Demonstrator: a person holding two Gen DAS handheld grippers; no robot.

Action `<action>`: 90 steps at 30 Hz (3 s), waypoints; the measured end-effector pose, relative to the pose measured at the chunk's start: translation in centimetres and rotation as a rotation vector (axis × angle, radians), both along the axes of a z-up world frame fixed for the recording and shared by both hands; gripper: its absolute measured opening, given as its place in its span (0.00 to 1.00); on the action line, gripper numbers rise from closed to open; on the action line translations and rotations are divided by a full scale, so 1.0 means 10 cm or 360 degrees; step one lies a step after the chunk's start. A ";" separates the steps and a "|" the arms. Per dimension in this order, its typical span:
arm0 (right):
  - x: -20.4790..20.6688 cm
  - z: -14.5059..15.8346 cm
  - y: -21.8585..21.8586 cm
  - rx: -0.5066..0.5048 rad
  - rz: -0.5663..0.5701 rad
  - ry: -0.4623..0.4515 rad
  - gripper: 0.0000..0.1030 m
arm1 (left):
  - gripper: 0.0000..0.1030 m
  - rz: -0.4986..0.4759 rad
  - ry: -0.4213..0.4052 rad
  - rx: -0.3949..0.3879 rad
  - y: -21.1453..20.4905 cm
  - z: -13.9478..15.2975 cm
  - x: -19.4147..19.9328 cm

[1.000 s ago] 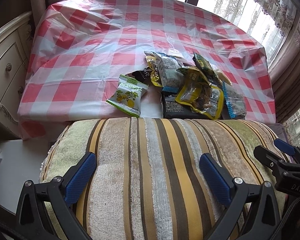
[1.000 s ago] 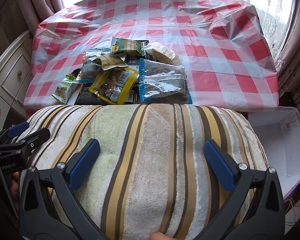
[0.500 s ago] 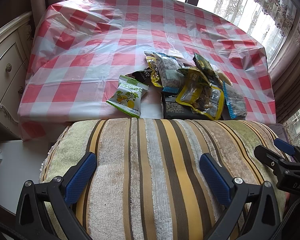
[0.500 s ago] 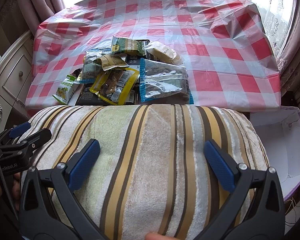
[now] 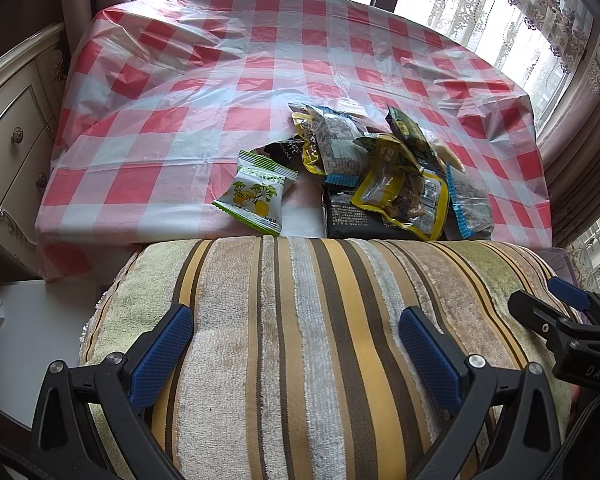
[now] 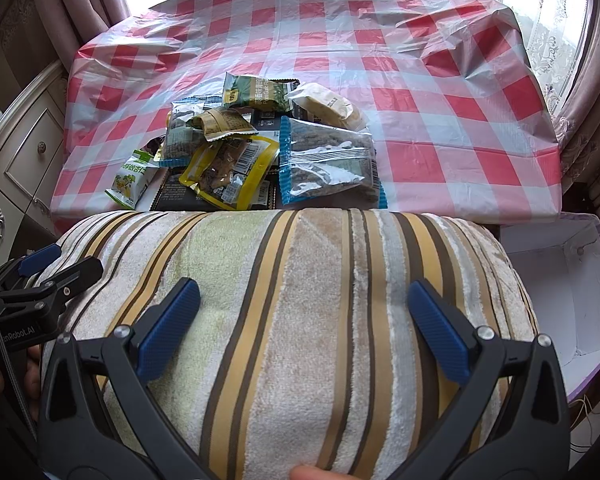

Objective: Organize snacks

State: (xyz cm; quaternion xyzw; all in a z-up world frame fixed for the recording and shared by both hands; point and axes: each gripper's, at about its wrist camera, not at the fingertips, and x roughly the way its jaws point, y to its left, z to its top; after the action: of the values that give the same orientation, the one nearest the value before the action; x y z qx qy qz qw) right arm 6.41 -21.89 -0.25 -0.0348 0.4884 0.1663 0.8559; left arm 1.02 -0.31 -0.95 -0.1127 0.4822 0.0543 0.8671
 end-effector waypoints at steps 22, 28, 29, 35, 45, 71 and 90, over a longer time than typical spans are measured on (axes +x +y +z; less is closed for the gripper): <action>-0.02 -0.01 -0.01 -0.0008 0.0006 -0.0006 1.00 | 1.00 0.0000 0.0000 0.0001 0.00 0.00 0.00; -0.01 0.00 -0.02 0.0013 0.0021 0.0001 1.00 | 1.00 0.0005 0.0002 0.0005 0.01 0.00 0.01; -0.01 0.01 -0.03 0.0021 0.0019 0.0001 1.00 | 1.00 0.0008 0.0000 0.0005 0.01 0.01 0.01; 0.16 0.04 -0.02 0.0019 0.0003 0.0020 1.00 | 0.99 0.0048 0.0002 0.0001 0.08 0.02 0.14; 0.67 -0.04 0.02 0.0083 -0.0047 0.0098 1.00 | 0.77 0.0130 0.0121 -0.0034 0.33 -0.13 0.66; 1.39 -0.48 0.19 -0.0013 0.0036 0.0372 0.81 | 0.48 0.0091 0.0255 0.0062 0.50 -0.38 1.17; 1.12 -0.17 -0.47 0.0311 -0.0062 0.0244 0.63 | 0.47 0.0120 -0.0026 0.0207 0.25 0.18 0.97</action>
State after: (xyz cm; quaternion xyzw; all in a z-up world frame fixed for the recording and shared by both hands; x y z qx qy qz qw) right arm 17.60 -26.59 -1.96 0.0711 0.5346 0.1986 0.8184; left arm 10.75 2.16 0.81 -0.0746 0.4660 0.1171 0.8738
